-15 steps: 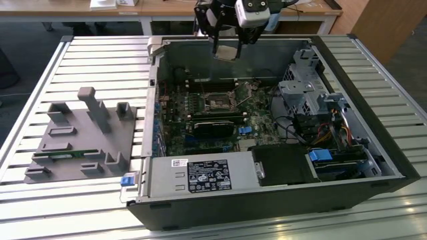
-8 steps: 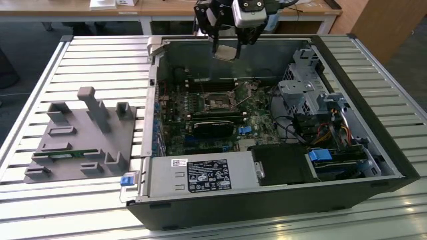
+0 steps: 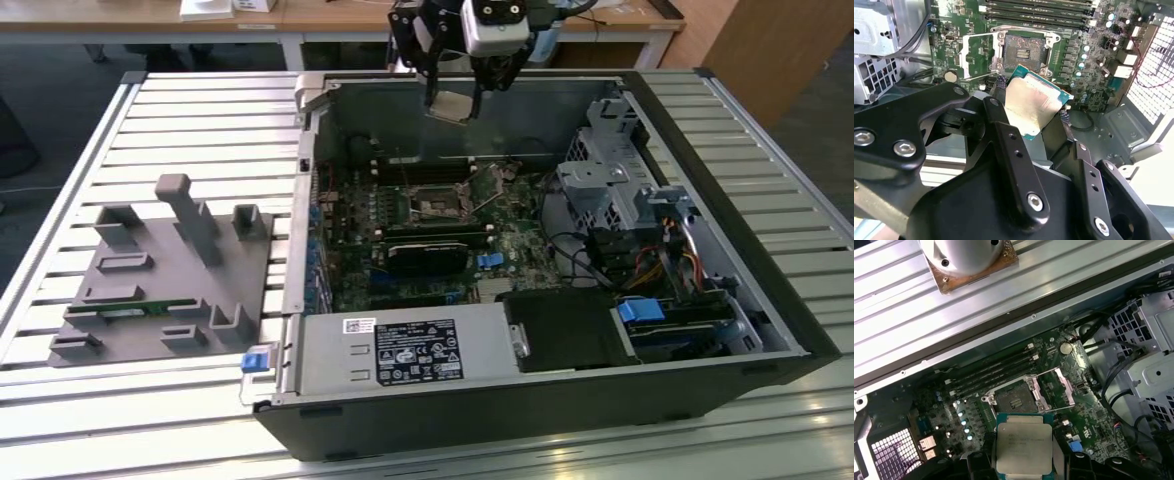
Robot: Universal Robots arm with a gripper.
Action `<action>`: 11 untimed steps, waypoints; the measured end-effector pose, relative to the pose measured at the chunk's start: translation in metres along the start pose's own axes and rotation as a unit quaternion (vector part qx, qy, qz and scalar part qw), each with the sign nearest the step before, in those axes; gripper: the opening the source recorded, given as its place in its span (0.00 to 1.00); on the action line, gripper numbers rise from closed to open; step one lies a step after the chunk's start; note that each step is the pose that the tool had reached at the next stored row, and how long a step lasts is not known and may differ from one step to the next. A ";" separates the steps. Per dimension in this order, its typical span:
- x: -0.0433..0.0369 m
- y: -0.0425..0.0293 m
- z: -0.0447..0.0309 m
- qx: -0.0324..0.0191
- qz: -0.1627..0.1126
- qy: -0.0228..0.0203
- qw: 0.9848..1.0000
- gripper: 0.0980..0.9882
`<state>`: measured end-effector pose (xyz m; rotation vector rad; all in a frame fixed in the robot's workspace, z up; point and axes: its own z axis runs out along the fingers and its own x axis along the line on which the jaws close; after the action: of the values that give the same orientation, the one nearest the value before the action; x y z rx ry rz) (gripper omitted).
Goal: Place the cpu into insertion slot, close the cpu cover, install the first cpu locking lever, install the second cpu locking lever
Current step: 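Place the cpu into insertion slot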
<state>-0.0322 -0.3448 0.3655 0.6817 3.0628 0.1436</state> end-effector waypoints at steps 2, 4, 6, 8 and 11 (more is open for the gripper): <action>0.0001 0.0000 0.0001 0.000 0.004 0.000 1.000 0.49; 0.0003 -0.0001 0.0001 0.000 0.007 -0.001 1.000 0.49; 0.0004 -0.0001 0.0002 0.000 0.011 -0.001 1.000 0.49; 0.0007 -0.0003 0.0002 0.000 0.015 -0.001 1.000 0.49; 0.0011 -0.0005 0.0004 0.000 0.021 -0.002 1.000 0.49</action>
<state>-0.0334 -0.3448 0.3651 0.7444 3.0462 0.1434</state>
